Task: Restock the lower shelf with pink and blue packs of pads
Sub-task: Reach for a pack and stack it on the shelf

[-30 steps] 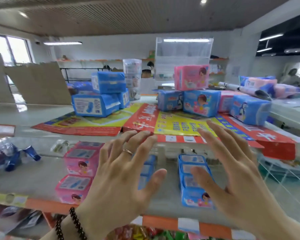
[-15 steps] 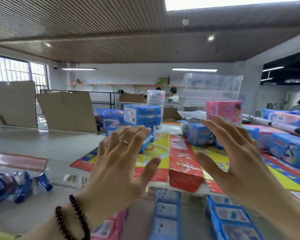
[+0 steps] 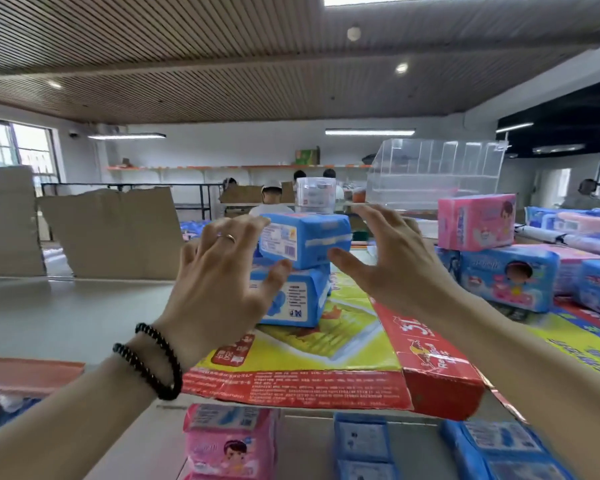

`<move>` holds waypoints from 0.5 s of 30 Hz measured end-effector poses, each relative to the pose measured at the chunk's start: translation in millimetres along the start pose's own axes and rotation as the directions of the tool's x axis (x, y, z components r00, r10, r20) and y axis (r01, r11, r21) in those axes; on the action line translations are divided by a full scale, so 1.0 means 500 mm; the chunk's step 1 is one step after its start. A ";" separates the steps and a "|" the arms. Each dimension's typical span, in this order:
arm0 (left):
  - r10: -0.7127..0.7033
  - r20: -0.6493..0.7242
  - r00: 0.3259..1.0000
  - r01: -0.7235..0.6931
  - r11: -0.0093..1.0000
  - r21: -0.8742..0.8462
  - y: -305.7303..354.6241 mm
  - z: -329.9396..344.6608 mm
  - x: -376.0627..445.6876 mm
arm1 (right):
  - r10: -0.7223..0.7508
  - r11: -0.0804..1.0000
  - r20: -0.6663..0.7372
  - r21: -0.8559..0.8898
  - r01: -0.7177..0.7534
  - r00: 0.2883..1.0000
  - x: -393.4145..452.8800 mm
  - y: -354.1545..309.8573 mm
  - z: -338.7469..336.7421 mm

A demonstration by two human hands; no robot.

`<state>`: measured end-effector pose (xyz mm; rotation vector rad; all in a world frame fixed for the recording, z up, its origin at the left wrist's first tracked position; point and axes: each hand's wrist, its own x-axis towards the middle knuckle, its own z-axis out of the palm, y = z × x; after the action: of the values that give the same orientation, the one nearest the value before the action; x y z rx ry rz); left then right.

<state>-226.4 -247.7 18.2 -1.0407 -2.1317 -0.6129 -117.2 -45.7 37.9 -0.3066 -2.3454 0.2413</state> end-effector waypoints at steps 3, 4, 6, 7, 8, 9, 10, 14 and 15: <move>-0.032 0.003 0.999 0.032 0.999 0.004 -0.018 0.021 0.032 | 0.086 0.996 0.053 0.024 -0.087 0.995 0.060 -0.011 0.029; -0.048 0.002 0.999 0.048 0.999 -0.002 -0.021 0.026 0.039 | 0.117 0.992 0.078 0.039 -0.121 0.990 0.079 -0.014 0.040; -0.073 0.007 0.997 0.073 0.997 -0.006 -0.026 0.035 0.046 | 0.175 0.981 0.143 0.057 -0.184 0.974 0.109 -0.021 0.063; -0.078 0.008 0.997 0.078 0.997 -0.002 -0.028 0.039 0.048 | 0.201 0.975 0.181 0.060 -0.215 0.963 0.121 -0.025 0.074; -0.081 0.010 0.997 0.081 0.997 0.006 -0.029 0.041 0.049 | 0.221 0.969 0.218 0.057 -0.239 0.950 0.131 -0.027 0.083; -0.083 0.015 0.996 0.083 0.996 0.015 -0.030 0.044 0.050 | 0.235 0.965 0.249 0.052 -0.256 0.939 0.140 -0.029 0.092; -0.086 0.020 0.996 0.085 0.996 0.025 -0.031 0.045 0.053 | 0.245 0.963 0.269 0.046 -0.267 0.931 0.147 -0.029 0.099; -0.087 0.004 0.996 0.087 0.996 0.024 -0.033 0.052 0.066 | 0.211 0.975 0.199 0.026 -0.221 0.957 0.155 -0.021 0.125; -0.089 0.001 0.996 0.089 0.996 0.009 -0.033 0.055 0.069 | 0.209 0.975 0.181 0.036 -0.219 0.961 0.154 -0.019 0.129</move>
<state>-265.6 -222.2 23.7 -0.9458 -2.1889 -0.6450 -217.5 -37.9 45.6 -0.5324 -2.4747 0.4543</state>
